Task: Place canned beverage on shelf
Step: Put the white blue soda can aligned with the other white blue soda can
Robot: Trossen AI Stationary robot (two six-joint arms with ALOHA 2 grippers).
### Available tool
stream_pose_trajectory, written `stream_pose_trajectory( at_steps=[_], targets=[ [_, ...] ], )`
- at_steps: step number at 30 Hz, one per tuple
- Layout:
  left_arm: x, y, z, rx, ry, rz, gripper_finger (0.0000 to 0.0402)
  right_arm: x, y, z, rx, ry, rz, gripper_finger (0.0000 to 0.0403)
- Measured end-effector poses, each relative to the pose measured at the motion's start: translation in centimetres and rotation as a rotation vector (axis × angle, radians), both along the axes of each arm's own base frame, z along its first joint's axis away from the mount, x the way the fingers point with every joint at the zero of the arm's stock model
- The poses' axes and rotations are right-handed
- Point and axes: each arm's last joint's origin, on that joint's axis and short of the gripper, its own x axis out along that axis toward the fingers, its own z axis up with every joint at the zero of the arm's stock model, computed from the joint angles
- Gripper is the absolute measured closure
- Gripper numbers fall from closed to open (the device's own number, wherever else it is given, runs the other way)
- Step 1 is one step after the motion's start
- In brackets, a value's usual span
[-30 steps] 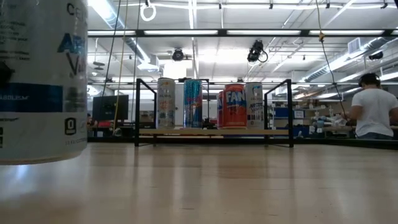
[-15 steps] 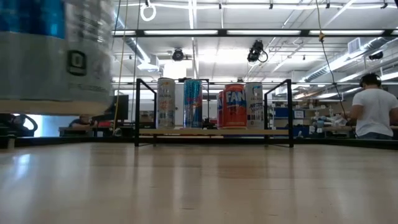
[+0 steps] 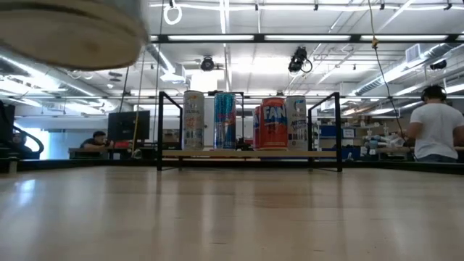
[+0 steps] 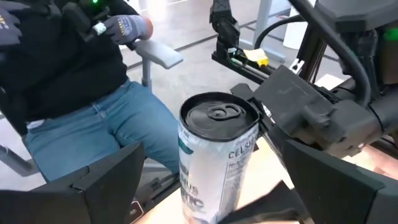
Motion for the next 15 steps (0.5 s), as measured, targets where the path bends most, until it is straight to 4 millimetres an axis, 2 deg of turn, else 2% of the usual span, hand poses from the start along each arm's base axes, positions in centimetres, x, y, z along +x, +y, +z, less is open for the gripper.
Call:
stream_pose_trajectory(
  at_steps=[15],
  targets=[
    [1.6, 1.8, 1.1, -0.005, -0.066, -0.040, 0.0140, -0.3, 0.7, -0.2, -0.004, 0.025, -0.007, 0.0011]
  ],
)
